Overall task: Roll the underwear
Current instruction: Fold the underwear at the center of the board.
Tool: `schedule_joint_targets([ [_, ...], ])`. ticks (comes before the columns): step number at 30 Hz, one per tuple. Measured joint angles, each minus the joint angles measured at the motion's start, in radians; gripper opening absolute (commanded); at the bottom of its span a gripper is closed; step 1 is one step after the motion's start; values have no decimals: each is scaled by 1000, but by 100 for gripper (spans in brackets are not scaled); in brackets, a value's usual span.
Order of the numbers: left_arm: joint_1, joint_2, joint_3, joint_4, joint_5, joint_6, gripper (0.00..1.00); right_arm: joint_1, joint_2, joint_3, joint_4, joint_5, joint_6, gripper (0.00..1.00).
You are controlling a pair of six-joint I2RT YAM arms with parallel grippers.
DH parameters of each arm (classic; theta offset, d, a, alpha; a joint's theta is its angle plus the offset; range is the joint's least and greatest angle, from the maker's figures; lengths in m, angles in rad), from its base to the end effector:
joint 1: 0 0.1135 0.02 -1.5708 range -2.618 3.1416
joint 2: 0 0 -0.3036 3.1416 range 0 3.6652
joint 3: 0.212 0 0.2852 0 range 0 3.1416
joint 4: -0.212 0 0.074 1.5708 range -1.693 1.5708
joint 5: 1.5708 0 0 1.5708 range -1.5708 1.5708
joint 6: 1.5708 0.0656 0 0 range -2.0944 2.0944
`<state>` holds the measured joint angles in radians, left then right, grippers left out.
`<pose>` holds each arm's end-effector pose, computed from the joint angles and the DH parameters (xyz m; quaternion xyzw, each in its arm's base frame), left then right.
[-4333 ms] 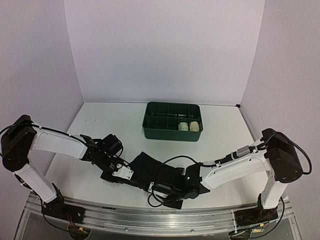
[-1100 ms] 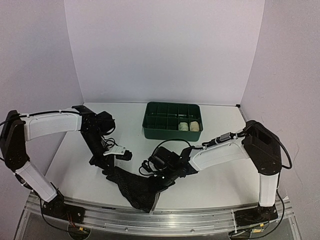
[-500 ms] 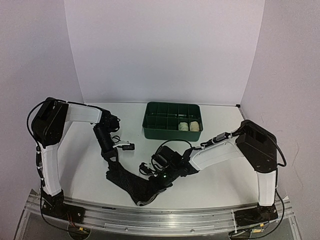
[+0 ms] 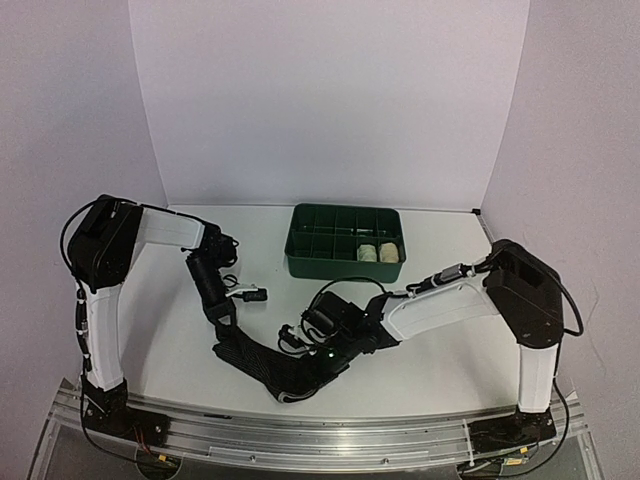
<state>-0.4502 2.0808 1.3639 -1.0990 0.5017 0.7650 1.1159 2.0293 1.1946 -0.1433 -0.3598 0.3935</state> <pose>0.3337 -0.1963 0.1129 -0.5240 -0.8067 0.2619 0.0783 0.1821 0.4249 0.1071 -0.3814 0.8618 0.3215 0.0921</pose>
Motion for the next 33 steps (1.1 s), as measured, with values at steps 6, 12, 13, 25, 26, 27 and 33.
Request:
schedule_joint_targets([
  [6, 1, -2, -25, 4, 29, 3, 0, 6, -72, 66, -135, 172, -91, 37],
  [12, 2, -10, -48, 10, 52, 19, 0, 49, -123, 138, -163, 305, -189, 72],
  [13, 2, -11, -51, 10, 54, 21, 0, 69, -132, 141, -164, 334, -210, 74],
  [25, 1, -19, -70, 22, 64, 45, 0, 358, -145, 85, -188, 604, -507, 76],
  [26, 1, -19, -70, 22, 64, 46, 0, 359, -141, 86, -187, 616, -517, 76],
  [27, 1, -19, -70, 22, 64, 47, 0, 359, -137, 86, -186, 628, -526, 75],
  [33, 1, -19, -70, 22, 64, 49, 0, 359, -47, 88, -187, 703, -551, 67],
])
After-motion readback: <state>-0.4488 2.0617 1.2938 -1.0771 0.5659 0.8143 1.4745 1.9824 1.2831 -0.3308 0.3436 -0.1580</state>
